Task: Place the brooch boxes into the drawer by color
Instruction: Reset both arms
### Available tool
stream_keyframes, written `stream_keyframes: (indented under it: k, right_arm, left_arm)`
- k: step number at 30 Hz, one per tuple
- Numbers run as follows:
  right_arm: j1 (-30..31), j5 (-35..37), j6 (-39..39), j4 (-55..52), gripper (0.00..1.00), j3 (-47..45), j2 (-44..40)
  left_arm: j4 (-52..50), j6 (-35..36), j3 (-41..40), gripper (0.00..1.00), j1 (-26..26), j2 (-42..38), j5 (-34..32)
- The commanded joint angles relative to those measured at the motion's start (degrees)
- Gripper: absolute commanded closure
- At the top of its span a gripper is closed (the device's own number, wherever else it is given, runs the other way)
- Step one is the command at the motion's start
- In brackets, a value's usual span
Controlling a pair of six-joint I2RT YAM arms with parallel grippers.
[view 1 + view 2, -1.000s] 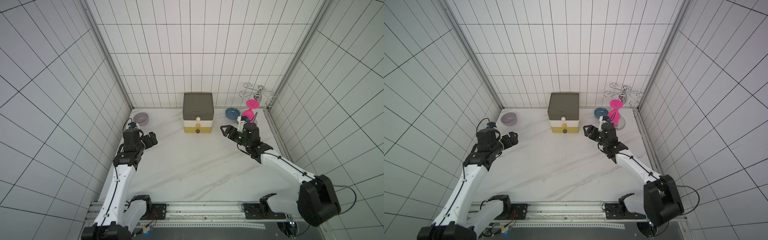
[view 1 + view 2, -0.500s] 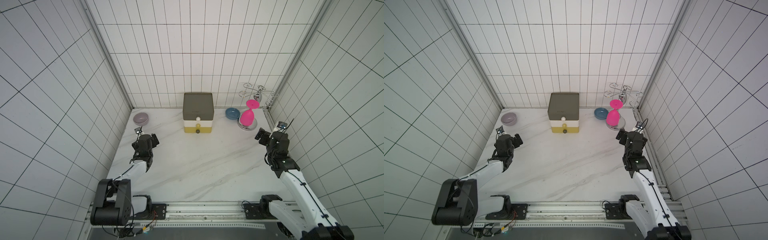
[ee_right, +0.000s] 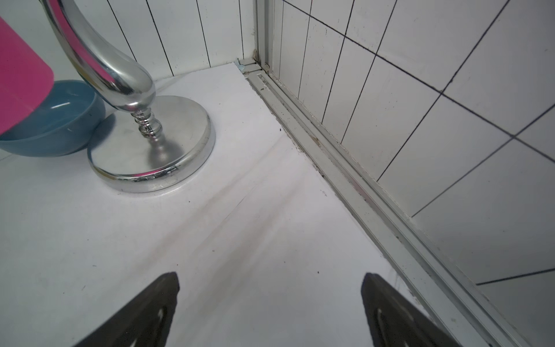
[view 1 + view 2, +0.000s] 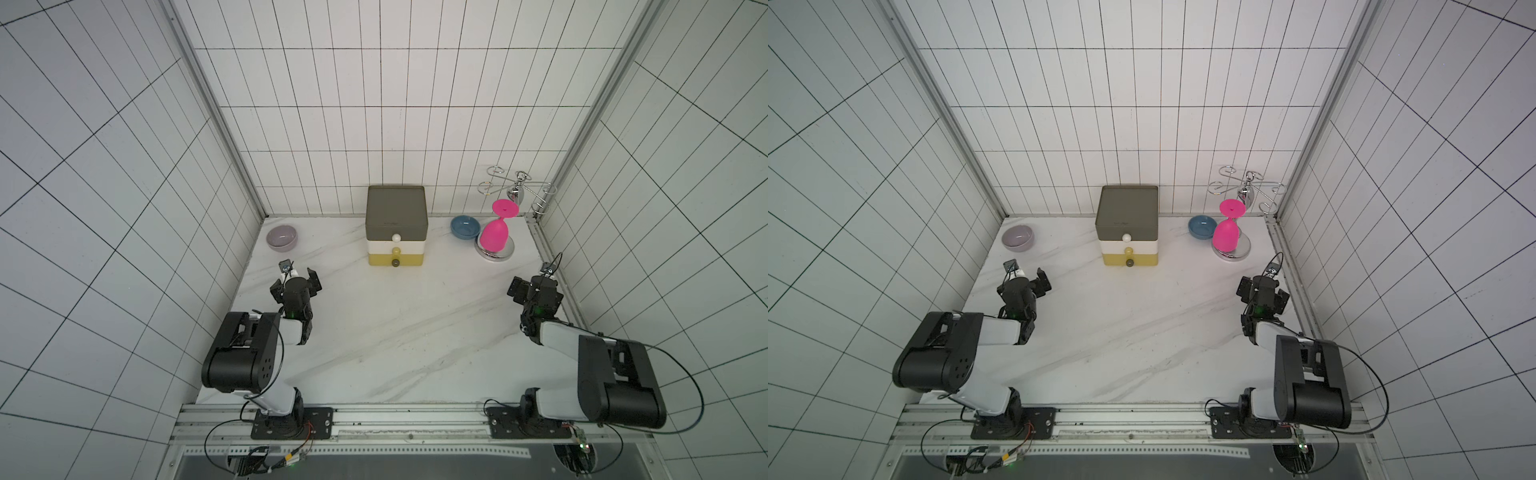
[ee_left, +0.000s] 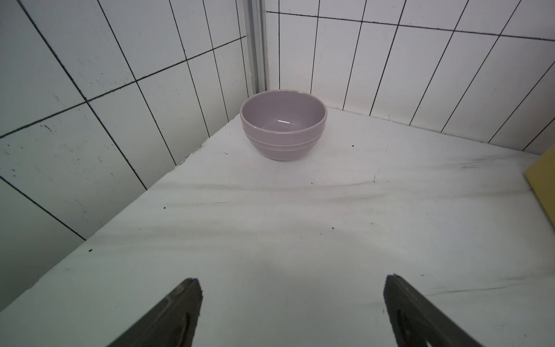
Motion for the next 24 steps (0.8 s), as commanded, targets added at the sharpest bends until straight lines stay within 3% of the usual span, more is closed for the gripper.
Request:
stream_keyframes:
  k: [1,2,4,8,24]
  right_arm:
    - [-0.63,-5.60,-3.13,21.39,0.01,-5.11,6.74]
    - [-0.63,-5.77,-3.22,22.58,0.01,-5.23,7.05]
    - [-0.62,-4.33,-2.01,11.74,0.01,-2.59,3.67]
    - [0.86,-2.48,-3.38,6.98,0.01,1.61,5.91]
    - [1.18,-2.23,-3.82,7.59,0.01,1.47,6.13]
  left_arm:
    - [-1.44,-0.11,2.10,0.02,0.01,-2.18,0.27]
    - [-0.50,0.15,1.91,0.02,0.04,-1.92,0.24]
    - [0.62,0.32,1.70,0.02,-0.08,-1.53,0.17]
    - [-0.24,0.23,1.90,0.02,-0.08,-1.88,0.04]
    - [-0.25,0.23,1.89,0.02,-0.11,-1.86,0.04]
